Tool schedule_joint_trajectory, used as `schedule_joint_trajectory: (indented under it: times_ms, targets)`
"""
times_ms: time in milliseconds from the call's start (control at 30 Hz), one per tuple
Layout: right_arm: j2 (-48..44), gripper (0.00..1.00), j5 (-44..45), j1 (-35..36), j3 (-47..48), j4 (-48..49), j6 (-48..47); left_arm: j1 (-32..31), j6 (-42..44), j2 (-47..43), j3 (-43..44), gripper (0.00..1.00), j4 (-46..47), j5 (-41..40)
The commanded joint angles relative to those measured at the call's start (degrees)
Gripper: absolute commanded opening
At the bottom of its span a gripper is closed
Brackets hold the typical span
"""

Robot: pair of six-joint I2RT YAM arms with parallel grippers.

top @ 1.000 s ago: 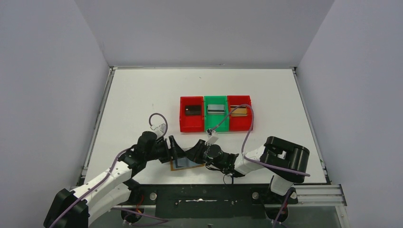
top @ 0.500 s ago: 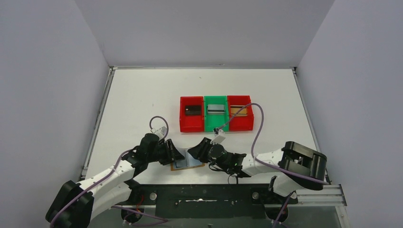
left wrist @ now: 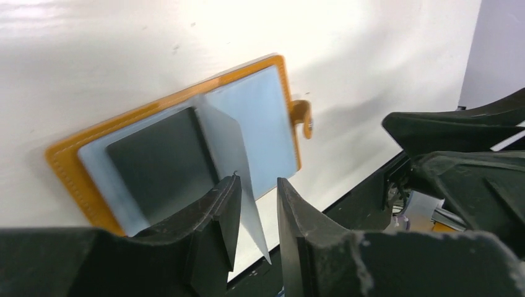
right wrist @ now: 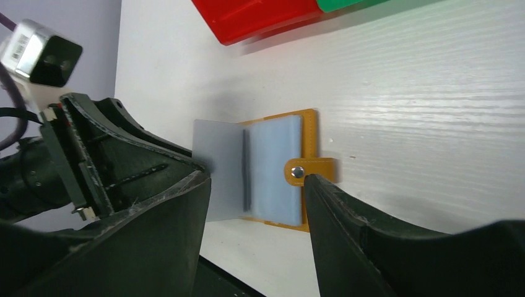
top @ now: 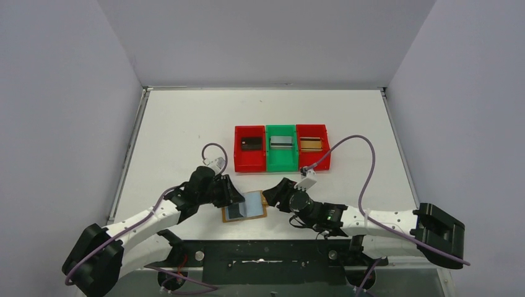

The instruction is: Take the credit cards out of the card holder

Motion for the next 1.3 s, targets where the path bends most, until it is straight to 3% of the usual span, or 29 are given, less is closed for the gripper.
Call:
schedule_joint_trajectory:
  times_ms: [0,400,533,833,1067,1133,1267]
  targets:
    - [-4.76,0.59,5.94,-0.07,-2.74,-3.40,0.88,-3.45,1.11,3.07,5.56,0.28,1.47,-2.48]
    - [-10.59,0.69,8.52,-0.05,-6.59,-7.05,8.01,-15.15,-2.22,21.74,10.72,0.31,10.41,-5.67]
    - [-11.90,0.70,10.24,0.21,-6.37,-12.76,10.97,-17.93,-1.43,15.58,13.75,0.33,2.79,-13.21]
    - [-10.11,0.70,10.96,0.97,-5.49,-12.07,11.04,-17.03,-3.49,1.95,7.21,0.41,-1.86,-20.39]
    - [-5.47,0.72,9.81,1.10,-3.14,-12.48,11.68,-16.31,-4.17,7.38,3.88,0.41,2.73,-13.25]
    - [-4.61,0.79,9.27,1.12,-2.95,-12.95,12.20,-16.33,-4.76,9.66,3.28,0.41,6.26,-11.93]
    - [-5.00,0.83,7.79,1.19,-4.35,-10.30,12.17,-16.41,-4.56,14.33,4.52,0.39,10.18,-9.76]
